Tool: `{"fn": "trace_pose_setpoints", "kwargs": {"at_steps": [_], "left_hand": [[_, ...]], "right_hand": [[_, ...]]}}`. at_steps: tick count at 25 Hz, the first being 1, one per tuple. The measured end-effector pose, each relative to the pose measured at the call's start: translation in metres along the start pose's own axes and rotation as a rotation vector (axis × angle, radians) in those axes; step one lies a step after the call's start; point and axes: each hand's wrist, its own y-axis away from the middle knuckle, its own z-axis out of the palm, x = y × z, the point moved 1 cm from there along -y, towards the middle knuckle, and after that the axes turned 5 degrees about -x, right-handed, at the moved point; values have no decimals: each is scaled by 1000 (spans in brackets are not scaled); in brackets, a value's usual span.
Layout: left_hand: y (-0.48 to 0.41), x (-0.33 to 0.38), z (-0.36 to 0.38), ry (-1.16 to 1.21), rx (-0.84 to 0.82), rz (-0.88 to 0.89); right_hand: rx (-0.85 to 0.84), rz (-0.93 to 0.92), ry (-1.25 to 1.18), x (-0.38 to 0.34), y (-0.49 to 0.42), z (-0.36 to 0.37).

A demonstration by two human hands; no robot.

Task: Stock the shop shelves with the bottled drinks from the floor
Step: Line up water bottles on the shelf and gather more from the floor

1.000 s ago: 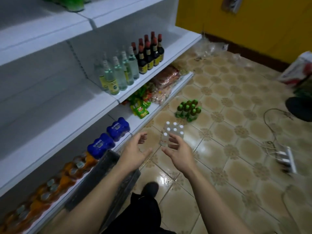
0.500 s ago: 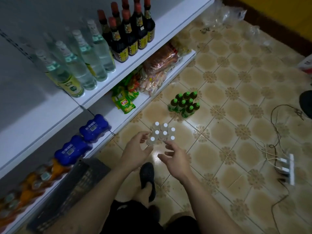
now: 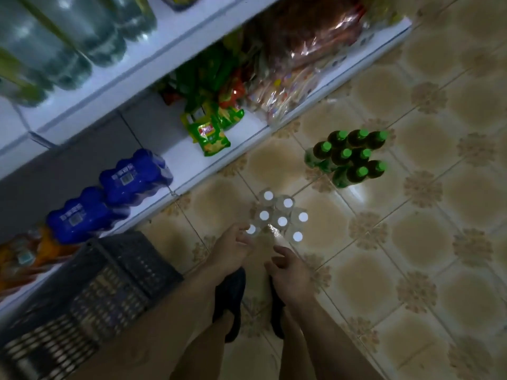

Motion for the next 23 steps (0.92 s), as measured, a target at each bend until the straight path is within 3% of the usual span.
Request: {"fn": "trace_pose_setpoints", "kwargs": {"at_steps": [3,6,10,13,18,23], "left_hand": [[-65,-34,16,56,50,-130],[-118,-58,30,131,51,-150],[-171,-78,48,542,-19,-325],[-182,-87,57,715,2,-359],[-123,-80,49,534,194,-263],[10,-44,1,667,277,-70]], "right_hand": [[-105,43,51,45,-57,16],[-154,145,-70,89,-93,31],[-89,179,-185,114,-116,27],[-59,196,-186,114,-127,13],[-120,104,24,80,-119,-2],[-291,-85,215,4,-49,10]]}}
